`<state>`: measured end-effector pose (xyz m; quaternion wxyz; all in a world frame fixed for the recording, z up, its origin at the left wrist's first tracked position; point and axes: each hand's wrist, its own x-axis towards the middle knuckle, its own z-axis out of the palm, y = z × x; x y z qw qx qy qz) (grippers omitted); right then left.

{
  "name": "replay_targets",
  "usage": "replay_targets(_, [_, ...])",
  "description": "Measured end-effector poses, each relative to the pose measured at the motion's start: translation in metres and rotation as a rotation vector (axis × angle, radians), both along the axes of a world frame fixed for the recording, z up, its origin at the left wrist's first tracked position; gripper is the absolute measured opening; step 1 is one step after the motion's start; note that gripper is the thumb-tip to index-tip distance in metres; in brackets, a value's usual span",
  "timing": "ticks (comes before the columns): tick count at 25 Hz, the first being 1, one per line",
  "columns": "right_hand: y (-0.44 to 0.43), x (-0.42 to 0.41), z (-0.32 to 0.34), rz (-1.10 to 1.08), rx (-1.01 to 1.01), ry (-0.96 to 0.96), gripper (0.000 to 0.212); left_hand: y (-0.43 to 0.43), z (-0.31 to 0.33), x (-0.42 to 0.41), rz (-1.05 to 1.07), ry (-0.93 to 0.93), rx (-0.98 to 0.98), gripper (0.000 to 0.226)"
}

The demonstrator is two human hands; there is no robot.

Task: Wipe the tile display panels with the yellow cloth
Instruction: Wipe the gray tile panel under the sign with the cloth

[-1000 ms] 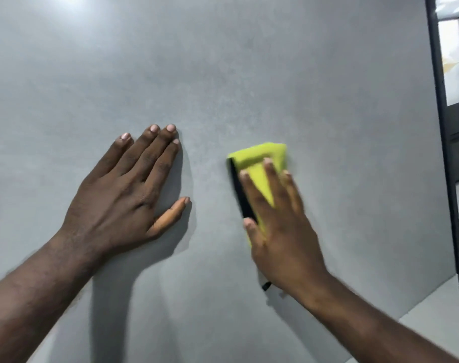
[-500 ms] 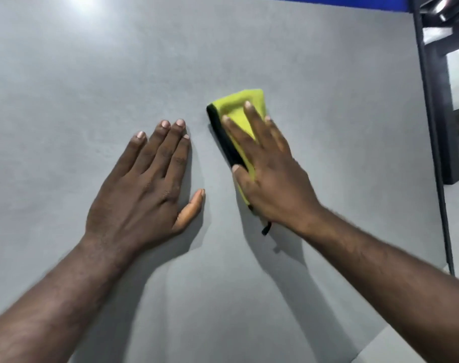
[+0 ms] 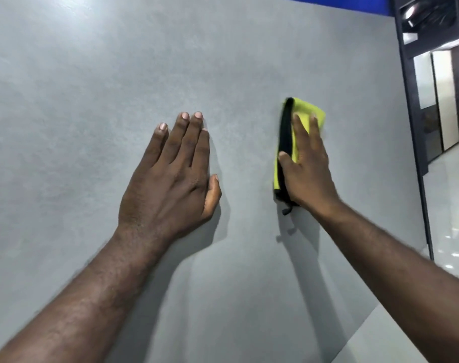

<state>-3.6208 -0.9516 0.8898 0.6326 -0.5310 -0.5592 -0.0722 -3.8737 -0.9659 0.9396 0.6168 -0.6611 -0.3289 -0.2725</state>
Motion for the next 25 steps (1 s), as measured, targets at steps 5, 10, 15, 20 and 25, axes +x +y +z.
replay_targets(5, [-0.018, -0.03, -0.03, 0.145, 0.052, -0.288, 0.076, -0.002, 0.001, -0.001, -0.012, -0.009, -0.035, 0.072])
replay_targets(10, [0.004, -0.002, -0.064, 0.036, -0.006, 0.145, 0.075, -0.004, -0.006, -0.002, 0.033, 0.099, -0.078, 0.079])
replay_targets(15, [-0.008, -0.027, -0.083, 0.22, 0.085, -0.155, 0.073, -0.007, -0.008, -0.001, 0.026, 0.156, -0.129, 0.085])
replay_targets(20, [0.008, -0.005, -0.123, 0.122, 0.006, 0.177, 0.073, -0.007, -0.012, -0.001, 0.015, 0.139, -0.103, 0.084])
replay_targets(25, [0.006, -0.008, -0.113, 0.181, 0.104, -0.286, 0.072, -0.009, -0.013, 0.002, 0.018, 0.122, -0.111, 0.084])
